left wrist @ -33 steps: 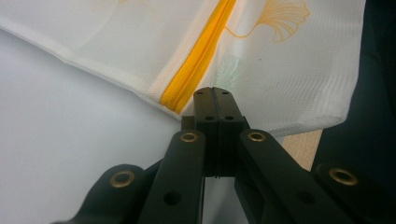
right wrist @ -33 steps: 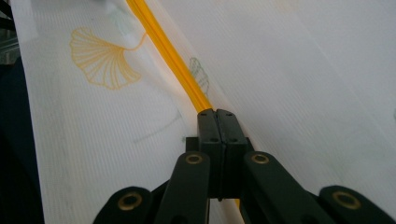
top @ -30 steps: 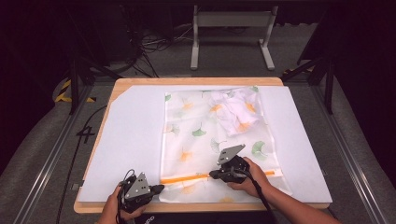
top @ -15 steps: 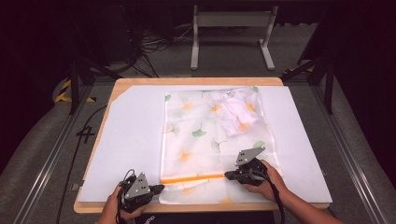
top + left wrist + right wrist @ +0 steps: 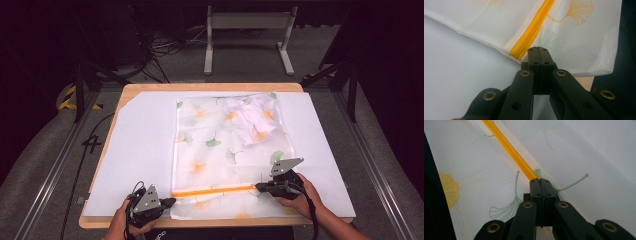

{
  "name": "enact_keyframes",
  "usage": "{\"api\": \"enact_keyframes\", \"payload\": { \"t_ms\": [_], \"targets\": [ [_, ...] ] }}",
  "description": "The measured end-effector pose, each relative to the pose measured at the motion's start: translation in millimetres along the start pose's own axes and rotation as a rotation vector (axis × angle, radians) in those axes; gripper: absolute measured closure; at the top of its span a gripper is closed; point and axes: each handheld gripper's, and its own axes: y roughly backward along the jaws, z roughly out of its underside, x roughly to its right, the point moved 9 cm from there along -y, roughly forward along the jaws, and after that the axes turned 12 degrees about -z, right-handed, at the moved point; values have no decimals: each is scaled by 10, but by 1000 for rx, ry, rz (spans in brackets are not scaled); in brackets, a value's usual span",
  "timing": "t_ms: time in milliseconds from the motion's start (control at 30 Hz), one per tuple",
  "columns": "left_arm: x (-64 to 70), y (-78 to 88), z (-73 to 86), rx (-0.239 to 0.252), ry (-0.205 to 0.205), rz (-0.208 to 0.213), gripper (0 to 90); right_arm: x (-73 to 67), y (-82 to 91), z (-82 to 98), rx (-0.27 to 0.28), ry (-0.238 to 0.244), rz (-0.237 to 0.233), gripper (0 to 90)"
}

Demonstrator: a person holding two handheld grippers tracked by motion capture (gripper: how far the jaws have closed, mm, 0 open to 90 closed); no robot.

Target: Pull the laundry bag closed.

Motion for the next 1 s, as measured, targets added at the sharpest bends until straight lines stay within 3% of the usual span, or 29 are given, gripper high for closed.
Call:
{"api": "enact_keyframes", "payload": {
  "t_ms": [1000],
  "targets": [
    [-1, 0, 0, 3, -2, 3, 900, 136, 302, 257, 29, -51, 60, 900]
  ]
}}
